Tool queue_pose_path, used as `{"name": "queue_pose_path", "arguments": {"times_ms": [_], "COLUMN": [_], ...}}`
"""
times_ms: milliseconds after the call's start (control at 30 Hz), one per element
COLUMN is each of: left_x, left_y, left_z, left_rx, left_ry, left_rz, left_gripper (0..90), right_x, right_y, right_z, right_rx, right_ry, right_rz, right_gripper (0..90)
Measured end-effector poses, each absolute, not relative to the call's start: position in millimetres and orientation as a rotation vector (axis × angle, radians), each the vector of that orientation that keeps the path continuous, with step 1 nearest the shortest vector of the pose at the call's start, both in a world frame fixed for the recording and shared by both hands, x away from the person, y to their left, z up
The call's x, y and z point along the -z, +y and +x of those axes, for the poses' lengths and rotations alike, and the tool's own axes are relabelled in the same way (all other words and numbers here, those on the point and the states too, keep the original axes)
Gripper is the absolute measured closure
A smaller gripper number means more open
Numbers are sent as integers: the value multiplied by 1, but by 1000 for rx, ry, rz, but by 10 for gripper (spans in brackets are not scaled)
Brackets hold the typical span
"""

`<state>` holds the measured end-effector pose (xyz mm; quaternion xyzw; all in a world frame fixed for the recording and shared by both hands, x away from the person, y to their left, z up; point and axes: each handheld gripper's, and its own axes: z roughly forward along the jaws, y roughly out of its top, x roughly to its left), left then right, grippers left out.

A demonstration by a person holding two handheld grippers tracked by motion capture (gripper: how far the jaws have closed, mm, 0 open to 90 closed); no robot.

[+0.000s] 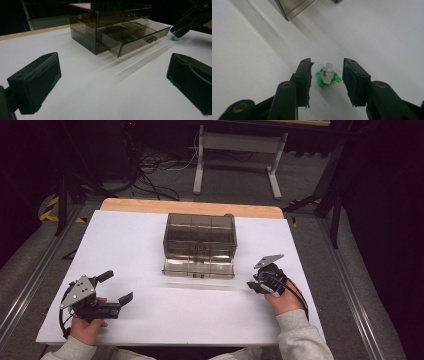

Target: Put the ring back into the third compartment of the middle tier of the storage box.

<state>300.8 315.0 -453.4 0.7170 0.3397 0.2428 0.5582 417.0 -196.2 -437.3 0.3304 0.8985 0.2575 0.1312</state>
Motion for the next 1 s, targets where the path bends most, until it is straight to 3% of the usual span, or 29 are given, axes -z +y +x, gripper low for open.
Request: {"name": "queue_pose_path", "arguments": {"times_ms": [500,1000], "left_x": [453,453], "left_y": [315,315], "left_z": [301,300], "left_rx": [-574,-568], "left_ry": [801,807], "left_rz": [1689,1681], "left_gripper": [3,3], "right_x": [445,437], "right_y": [-194,-195], "right_z": [422,418], "right_rx": [-673,-712], "right_ry": [2644,2613], "right_rz": [976,952], "right_gripper": [744,768]}}
